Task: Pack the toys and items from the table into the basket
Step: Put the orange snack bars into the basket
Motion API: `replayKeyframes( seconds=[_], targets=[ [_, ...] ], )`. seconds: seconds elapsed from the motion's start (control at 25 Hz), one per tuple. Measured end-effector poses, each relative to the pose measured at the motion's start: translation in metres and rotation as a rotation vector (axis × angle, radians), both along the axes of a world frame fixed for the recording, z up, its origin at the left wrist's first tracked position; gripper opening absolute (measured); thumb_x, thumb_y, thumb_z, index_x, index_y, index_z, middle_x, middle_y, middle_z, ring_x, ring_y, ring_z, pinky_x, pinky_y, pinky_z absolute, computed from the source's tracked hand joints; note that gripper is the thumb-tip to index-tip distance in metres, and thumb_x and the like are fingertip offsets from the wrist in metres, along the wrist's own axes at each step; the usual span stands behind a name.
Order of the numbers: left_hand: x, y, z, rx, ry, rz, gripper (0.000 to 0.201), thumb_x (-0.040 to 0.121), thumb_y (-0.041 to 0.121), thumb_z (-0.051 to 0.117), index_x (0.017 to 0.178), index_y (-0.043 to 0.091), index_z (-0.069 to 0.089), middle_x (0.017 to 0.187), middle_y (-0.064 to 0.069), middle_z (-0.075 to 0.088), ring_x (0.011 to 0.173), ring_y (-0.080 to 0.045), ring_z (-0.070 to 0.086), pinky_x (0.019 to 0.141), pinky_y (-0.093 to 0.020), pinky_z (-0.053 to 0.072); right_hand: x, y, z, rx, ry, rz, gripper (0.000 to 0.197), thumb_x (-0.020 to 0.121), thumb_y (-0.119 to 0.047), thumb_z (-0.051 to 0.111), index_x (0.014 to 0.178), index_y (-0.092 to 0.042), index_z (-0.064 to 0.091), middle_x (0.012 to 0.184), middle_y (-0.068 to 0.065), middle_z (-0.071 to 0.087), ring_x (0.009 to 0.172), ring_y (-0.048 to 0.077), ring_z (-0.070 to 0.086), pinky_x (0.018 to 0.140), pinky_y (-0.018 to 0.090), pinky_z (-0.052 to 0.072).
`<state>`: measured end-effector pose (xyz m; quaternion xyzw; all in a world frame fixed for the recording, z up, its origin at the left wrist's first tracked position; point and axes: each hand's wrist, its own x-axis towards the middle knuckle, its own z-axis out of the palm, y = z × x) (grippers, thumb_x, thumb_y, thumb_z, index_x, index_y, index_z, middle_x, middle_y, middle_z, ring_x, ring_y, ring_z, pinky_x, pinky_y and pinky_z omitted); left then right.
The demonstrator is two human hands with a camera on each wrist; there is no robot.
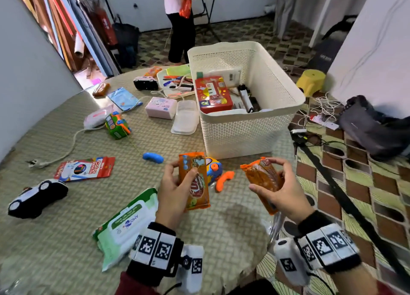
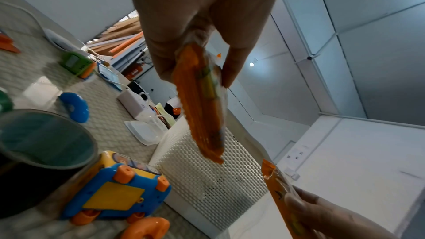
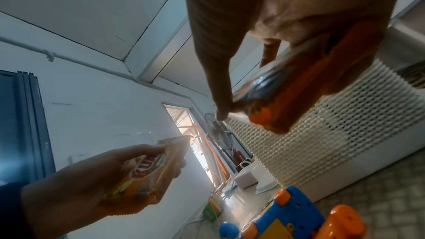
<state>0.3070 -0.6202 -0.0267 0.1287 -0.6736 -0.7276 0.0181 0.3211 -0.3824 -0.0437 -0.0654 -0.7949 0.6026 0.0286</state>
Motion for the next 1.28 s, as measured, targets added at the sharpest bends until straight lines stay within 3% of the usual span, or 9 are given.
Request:
replayKeyframes(
  seconds=[0.2,0.36,0.44,0.56,0.72,0.92,1.08,1.2,1.28],
  targets=[
    [-0.016,0.042,0.013,-0.062,0.052,-0.098,0.024,0.084,0.020,0.070,0.102,0.025,0.054,0.093,-0.013,0.073,0.081,-0.022,0.072,0.067,-0.039,0.059,0.007,0.039,0.009,0.032,0.060,-0.124,0.068,0.063,-0.023,0.086,0.116,-0.033,0.044,0.097,-0.007,0.056,0.082,0.001,0.060,0.073,0.016,0.048],
    [-0.037,0.083,0.031,-0.077,0.139,-0.093,0.023,0.083,0.016,0.071,0.099,0.020,0.054,0.088,-0.010,0.073,0.072,-0.013,0.072,0.058,-0.027,0.056,-0.009,0.079,0.023,-0.010,0.089,-0.139,0.069,0.064,-0.021,0.084,0.119,-0.029,0.043,0.103,-0.015,0.052,0.088,-0.003,0.057,0.074,0.012,0.047],
    [-0.051,0.109,0.038,-0.085,0.162,-0.070,0.024,0.081,0.018,0.073,0.098,0.021,0.055,0.088,-0.008,0.074,0.076,-0.016,0.072,0.065,-0.032,0.057,-0.023,0.105,0.029,0.003,0.127,-0.119,0.073,0.060,-0.024,0.086,0.120,-0.028,0.043,0.107,-0.015,0.051,0.096,0.000,0.055,0.083,0.017,0.046],
    [-0.074,0.152,0.048,-0.109,0.194,-0.013,0.023,0.080,0.019,0.075,0.092,0.024,0.056,0.085,-0.004,0.074,0.078,-0.016,0.072,0.068,-0.033,0.057,-0.049,0.149,0.041,0.047,0.127,-0.052,0.075,0.059,-0.023,0.087,0.118,-0.029,0.042,0.105,-0.018,0.049,0.096,-0.007,0.052,0.079,0.011,0.044],
    [-0.095,0.205,0.066,-0.105,0.218,0.034,0.026,0.082,0.019,0.073,0.100,0.017,0.054,0.080,0.001,0.070,0.065,-0.003,0.069,0.052,-0.017,0.052,-0.085,0.203,0.059,0.096,0.173,0.005,0.071,0.061,-0.027,0.086,0.116,-0.034,0.041,0.105,-0.016,0.050,0.102,0.010,0.055,0.085,0.027,0.050],
    [-0.118,0.252,0.088,-0.157,0.239,0.127,0.034,0.080,0.023,0.075,0.105,0.017,0.054,0.084,0.009,0.067,0.069,0.003,0.068,0.059,-0.017,0.055,-0.130,0.256,0.086,0.183,0.215,0.136,0.067,0.063,-0.030,0.085,0.117,-0.030,0.045,0.106,-0.014,0.050,0.105,0.013,0.053,0.086,0.031,0.052],
    [-0.143,0.262,0.102,-0.219,0.248,0.215,0.033,0.080,0.024,0.074,0.105,0.017,0.053,0.091,-0.003,0.070,0.079,-0.010,0.070,0.070,-0.030,0.059,-0.172,0.265,0.094,0.216,0.292,0.184,0.065,0.063,-0.030,0.086,0.118,-0.026,0.052,0.113,-0.008,0.052,0.106,0.010,0.049,0.081,0.017,0.046],
    [-0.171,0.260,0.110,-0.244,0.255,0.309,0.035,0.080,0.024,0.075,0.108,0.016,0.054,0.101,-0.012,0.070,0.088,-0.020,0.070,0.073,-0.034,0.058,-0.214,0.261,0.101,0.238,0.331,0.232,0.067,0.060,-0.034,0.087,0.118,-0.027,0.054,0.119,0.000,0.051,0.107,0.014,0.052,0.089,0.027,0.049],
    [-0.191,0.254,0.114,-0.229,0.264,0.376,0.036,0.081,0.022,0.074,0.109,0.013,0.054,0.099,-0.014,0.069,0.085,-0.020,0.069,0.067,-0.030,0.058,-0.245,0.255,0.106,0.240,0.351,0.274,0.067,0.059,-0.035,0.087,0.118,-0.026,0.056,0.118,0.001,0.051,0.106,0.016,0.053,0.091,0.034,0.050]
  ],
)
